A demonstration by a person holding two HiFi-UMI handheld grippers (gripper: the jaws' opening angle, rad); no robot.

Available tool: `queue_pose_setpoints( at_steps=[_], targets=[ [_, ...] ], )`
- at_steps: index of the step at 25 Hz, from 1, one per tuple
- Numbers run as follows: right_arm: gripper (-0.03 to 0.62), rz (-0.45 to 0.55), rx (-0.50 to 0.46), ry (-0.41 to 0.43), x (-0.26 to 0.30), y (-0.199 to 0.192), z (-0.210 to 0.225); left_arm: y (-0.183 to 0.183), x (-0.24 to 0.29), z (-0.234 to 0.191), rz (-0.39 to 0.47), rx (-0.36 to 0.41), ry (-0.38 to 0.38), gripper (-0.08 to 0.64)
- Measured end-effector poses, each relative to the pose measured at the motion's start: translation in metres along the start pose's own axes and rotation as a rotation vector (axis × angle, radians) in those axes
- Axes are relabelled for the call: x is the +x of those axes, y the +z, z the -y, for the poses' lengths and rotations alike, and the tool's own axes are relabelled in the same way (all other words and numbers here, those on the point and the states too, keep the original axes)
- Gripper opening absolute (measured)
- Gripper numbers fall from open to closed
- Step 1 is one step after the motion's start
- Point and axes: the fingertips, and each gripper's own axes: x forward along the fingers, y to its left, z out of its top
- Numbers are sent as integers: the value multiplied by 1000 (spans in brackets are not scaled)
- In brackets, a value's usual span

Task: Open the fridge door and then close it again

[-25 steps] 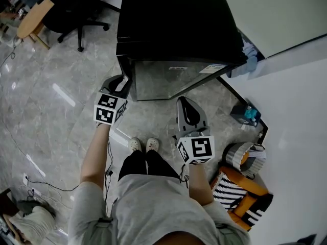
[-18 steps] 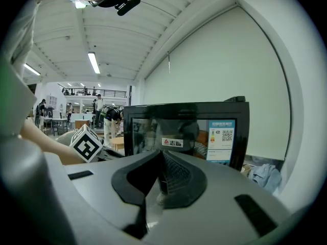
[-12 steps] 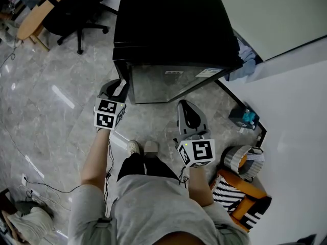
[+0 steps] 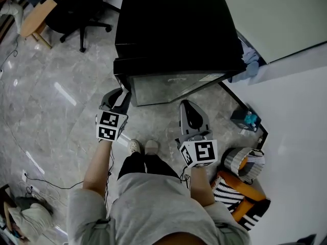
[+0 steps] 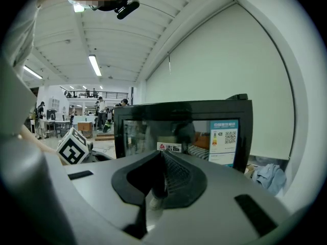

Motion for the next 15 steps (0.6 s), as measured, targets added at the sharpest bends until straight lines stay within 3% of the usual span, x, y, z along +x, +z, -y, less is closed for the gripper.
queue_pose_setpoints(
  at_steps=[15],
  targets=[
    [25, 19, -17, 27, -39, 1, -15, -37, -57, 68, 6, -30, 8, 84]
  ],
)
